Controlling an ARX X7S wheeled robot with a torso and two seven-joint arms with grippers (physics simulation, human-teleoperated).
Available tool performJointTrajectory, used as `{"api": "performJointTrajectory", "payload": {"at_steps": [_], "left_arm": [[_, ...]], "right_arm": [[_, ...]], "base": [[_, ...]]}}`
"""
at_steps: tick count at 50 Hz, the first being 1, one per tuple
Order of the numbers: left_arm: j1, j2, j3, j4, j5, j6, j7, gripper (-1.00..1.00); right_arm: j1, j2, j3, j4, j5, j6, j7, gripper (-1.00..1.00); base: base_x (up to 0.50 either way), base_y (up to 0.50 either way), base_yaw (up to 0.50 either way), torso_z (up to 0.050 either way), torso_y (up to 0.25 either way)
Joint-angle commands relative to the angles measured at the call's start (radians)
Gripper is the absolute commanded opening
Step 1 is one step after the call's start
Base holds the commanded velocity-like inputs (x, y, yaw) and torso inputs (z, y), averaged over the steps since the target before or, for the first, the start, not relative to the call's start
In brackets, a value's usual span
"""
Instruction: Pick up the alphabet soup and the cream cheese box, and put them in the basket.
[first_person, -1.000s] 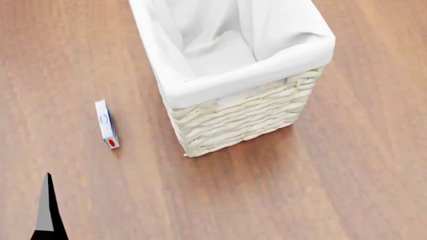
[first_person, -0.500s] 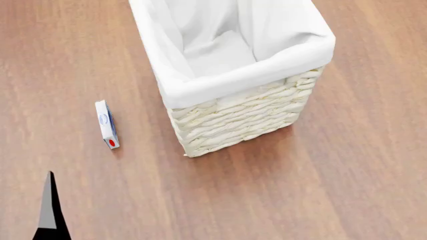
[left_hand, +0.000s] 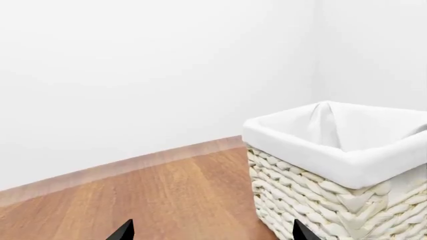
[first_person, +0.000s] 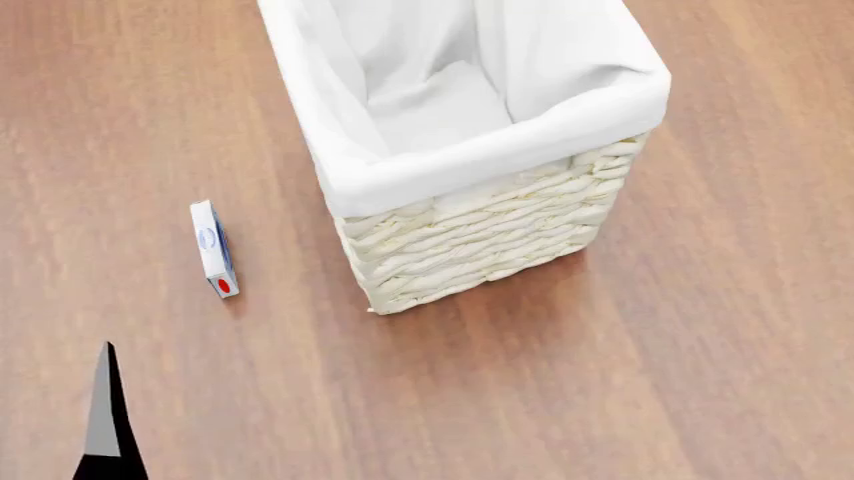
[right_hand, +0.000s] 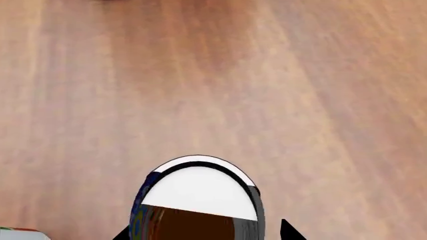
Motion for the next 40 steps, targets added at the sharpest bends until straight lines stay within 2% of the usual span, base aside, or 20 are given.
{"api": "performJointTrajectory", "payload": {"at_steps": [1, 17, 24, 29, 33, 37, 40], "left_arm": [[-0.004, -0.001, 0.007, 0.005, 0.007, -0.012, -0.004, 1.00], [-0.001, -0.003, 0.009, 0.006, 0.007, -0.010, -0.010, 1.00], [-0.003, -0.002, 0.011, 0.000, 0.004, -0.001, -0.010, 1.00], [-0.002, -0.002, 0.011, -0.012, 0.001, 0.009, -0.010, 1.00], [-0.006, -0.001, 0.012, -0.025, -0.001, 0.015, -0.009, 1.00], [-0.017, 0.003, 0.020, -0.022, -0.002, 0.008, -0.005, 1.00], [-0.021, 0.005, 0.027, -0.026, -0.001, 0.008, -0.002, 1.00]], "right_arm": [[-0.004, -0.013, -0.001, 0.032, -0.014, -0.007, -0.007, -1.00], [-0.014, -0.017, -0.010, 0.040, -0.036, -0.011, -0.017, -1.00], [-0.022, 0.014, 0.003, -0.008, -0.061, -0.027, 0.015, -1.00], [0.004, 0.073, 0.035, -0.137, -0.096, -0.015, 0.088, -1.00], [0.075, 0.138, 0.090, -0.239, -0.152, 0.015, 0.142, -1.00], [0.266, 0.200, 0.192, -0.437, -0.125, 0.133, 0.211, -1.00], [0.375, 0.216, 0.206, -0.508, -0.132, 0.157, 0.219, -1.00]], "base": [[0.00, 0.00, 0.00, 0.000, 0.000], [0.00, 0.00, 0.00, 0.000, 0.000], [0.00, 0.00, 0.00, 0.000, 0.000], [0.00, 0.00, 0.00, 0.000, 0.000], [0.00, 0.00, 0.00, 0.000, 0.000], [0.00, 0.00, 0.00, 0.000, 0.000], [0.00, 0.00, 0.00, 0.000, 0.000]]}}
